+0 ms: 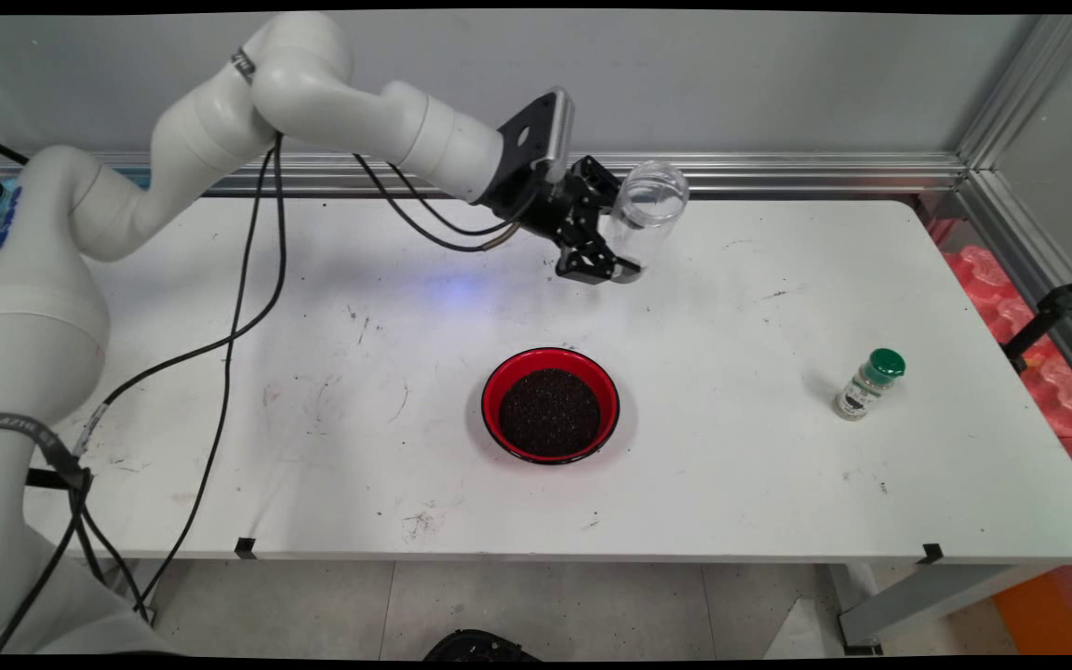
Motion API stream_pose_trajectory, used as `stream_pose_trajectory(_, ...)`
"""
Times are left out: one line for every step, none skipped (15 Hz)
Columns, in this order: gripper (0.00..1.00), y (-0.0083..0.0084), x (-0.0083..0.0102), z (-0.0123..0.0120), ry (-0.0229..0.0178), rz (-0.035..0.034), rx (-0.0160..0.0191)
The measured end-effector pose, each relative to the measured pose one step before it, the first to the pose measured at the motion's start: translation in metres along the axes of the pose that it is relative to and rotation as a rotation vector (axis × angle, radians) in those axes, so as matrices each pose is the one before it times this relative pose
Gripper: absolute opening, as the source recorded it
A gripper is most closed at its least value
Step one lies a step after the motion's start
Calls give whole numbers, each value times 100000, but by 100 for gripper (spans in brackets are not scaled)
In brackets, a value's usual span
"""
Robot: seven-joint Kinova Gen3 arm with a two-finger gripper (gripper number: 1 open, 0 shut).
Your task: Pour the black seasoning powder in the red bowl, then place the picked object on the table
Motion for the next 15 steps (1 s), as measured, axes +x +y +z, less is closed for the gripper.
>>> stream_pose_trajectory(0, -145, 23, 391, 269, -2509, -187)
stream_pose_trajectory(0, -175, 22, 552, 251, -3040, -328)
stream_pose_trajectory(0, -141, 11, 446, 139, -2081, -253)
stream_pose_trajectory(0, -145, 16, 474, 152, -2139, -275)
stream_pose_trajectory(0, -147, 10, 518, 119, -1944, -301)
stream_pose_trajectory(0, -143, 3, 535, 102, -1751, -295)
stream_pose_trajectory(0, -122, -1, 453, 46, -1371, -190)
stream_pose_trajectory(0, -127, -5, 524, 29, -1452, -205)
stream_pose_trajectory(0, -101, -8, 458, 42, -1237, -113)
stream_pose_trajectory(0, -95, -13, 508, 95, -1393, -134)
stream_pose_trajectory(0, -86, 8, 519, 195, -1394, -148)
stream_pose_trajectory(0, -63, -1, 450, 178, -1156, -106)
stream_pose_trajectory(0, -66, 0, 492, 183, -1209, -110)
stream_pose_trajectory(0, -55, -13, 520, 103, -1112, -136)
stream_pose_trajectory(0, -56, -20, 442, 160, -1059, -11)
